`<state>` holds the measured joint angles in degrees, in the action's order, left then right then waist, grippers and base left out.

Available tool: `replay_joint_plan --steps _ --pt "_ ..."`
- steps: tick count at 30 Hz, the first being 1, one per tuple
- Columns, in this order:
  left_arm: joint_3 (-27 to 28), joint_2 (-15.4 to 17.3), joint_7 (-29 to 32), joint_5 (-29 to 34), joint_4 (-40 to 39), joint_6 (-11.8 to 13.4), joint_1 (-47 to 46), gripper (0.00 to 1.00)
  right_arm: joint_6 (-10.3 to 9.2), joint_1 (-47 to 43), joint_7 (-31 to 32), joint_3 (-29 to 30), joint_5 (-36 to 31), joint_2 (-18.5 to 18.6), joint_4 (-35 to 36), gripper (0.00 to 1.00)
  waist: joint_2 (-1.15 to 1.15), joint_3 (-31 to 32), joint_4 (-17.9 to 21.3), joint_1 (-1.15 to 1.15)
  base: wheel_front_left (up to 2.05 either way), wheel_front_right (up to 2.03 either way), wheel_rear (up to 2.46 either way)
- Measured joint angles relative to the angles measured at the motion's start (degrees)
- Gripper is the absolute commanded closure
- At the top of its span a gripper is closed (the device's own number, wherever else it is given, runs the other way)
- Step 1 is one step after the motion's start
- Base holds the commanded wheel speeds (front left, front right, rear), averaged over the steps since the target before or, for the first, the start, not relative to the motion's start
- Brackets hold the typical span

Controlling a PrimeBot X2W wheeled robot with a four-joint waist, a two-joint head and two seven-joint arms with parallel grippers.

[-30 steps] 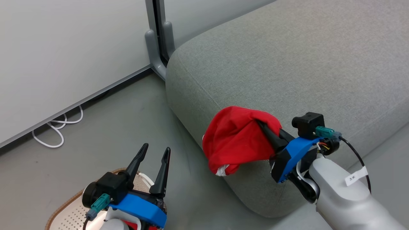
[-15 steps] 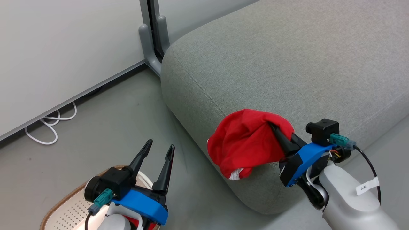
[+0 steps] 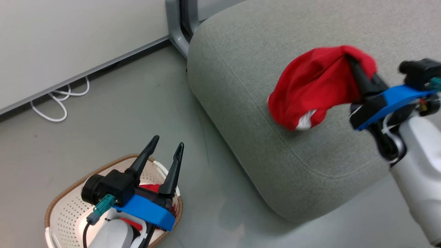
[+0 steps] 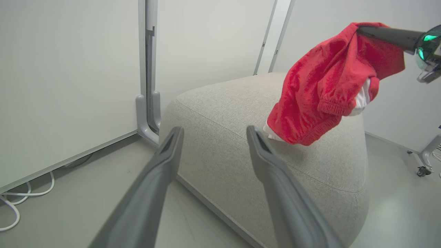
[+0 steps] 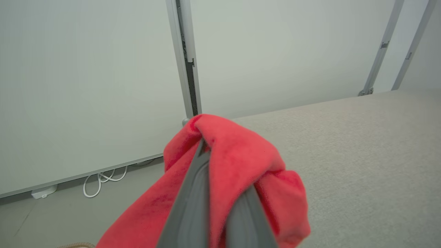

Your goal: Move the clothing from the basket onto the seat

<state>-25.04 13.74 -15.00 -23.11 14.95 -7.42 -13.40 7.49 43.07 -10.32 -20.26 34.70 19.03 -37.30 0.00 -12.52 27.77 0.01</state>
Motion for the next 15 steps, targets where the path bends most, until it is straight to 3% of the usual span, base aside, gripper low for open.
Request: replay_joint_plan --steps 9,15 --pt "-0.67 2.61 0.0 1.02 -3.71 0.0 -4.59 0.0 0.0 7.17 -2.18 15.21 -1.7 7.98 -2.65 1.0 0.0 -7.5 -5.08 0.0 0.0 0.0 0.0" --pt "-0.9 4.65 -0.05 1.81 -6.78 0.0 -8.01 0.0 0.0 8.23 -3.79 24.73 -5.26 9.47 -4.28 1.0 0.0 -13.77 -8.11 0.01 0.0 0.0 0.0"
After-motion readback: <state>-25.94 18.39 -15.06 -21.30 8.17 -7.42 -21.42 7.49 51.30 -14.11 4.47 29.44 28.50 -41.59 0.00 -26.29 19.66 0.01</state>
